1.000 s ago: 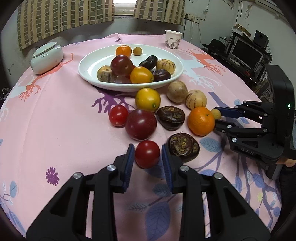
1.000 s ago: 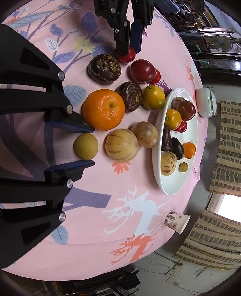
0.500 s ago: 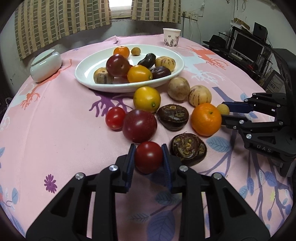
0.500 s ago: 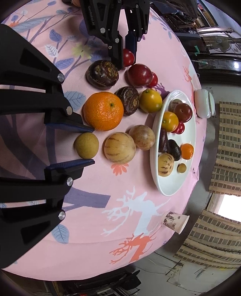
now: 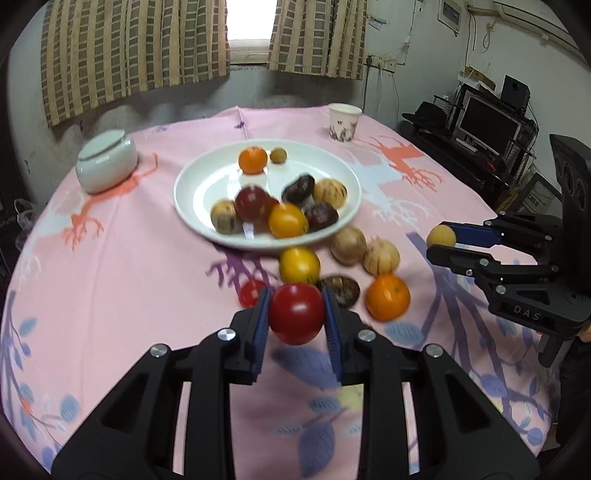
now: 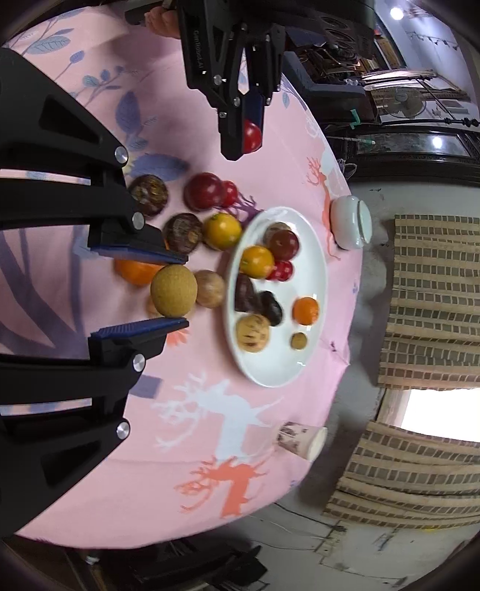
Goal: Organize fruits
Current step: 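Carry the tomato and yellow-green fruit over the white plate with both tools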
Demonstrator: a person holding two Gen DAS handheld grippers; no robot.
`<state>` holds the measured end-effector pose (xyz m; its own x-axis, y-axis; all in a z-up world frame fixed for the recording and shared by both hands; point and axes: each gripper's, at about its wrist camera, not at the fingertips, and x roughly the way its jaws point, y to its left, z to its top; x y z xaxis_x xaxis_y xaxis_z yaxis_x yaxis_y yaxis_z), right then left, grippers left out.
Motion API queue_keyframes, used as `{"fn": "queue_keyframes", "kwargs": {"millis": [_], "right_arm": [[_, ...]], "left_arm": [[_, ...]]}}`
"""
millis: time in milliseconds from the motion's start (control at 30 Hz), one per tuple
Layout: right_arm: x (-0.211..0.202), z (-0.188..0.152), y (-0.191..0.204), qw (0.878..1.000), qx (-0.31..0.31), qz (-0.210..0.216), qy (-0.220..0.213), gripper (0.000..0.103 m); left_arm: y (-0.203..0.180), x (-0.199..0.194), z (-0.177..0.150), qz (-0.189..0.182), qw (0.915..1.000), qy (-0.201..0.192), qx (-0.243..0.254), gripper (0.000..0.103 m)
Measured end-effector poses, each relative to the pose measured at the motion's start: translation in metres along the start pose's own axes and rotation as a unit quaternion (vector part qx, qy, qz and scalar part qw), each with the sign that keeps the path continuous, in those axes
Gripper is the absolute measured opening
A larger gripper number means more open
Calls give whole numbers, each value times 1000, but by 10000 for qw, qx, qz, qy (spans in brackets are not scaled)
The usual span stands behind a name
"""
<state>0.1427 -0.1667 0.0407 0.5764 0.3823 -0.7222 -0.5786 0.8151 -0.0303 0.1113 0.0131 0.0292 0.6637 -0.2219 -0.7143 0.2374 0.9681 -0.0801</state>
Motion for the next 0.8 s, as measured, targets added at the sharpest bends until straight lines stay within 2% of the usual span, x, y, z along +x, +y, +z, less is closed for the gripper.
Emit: {"fn": "queue_keyframes", "kwargs": {"millis": [133, 300, 467, 633, 767, 800], "right_arm": [[14, 36, -9, 9998, -103, -74, -126, 29], [58, 62, -19, 9999, -16, -82, -94, 29], [106, 72, -14, 9999, -30, -3, 167, 29], [129, 76, -10, 9994, -39, 6, 337, 29], [131, 74, -11, 9993, 62, 68, 375, 30], [128, 73, -11, 9993, 76, 70, 355, 30]], "left_arm": [[16, 10, 41, 196, 9997, -130, -93, 28], [40, 45, 75, 494, 9983, -97, -302, 28], [53, 86, 83, 890, 9957, 112, -227, 28], [66, 109, 83, 859, 9950, 309, -397, 29], [72, 112, 81, 784, 9944, 356, -611, 30], [72, 111, 80, 771, 9944, 355, -631, 33]]}}
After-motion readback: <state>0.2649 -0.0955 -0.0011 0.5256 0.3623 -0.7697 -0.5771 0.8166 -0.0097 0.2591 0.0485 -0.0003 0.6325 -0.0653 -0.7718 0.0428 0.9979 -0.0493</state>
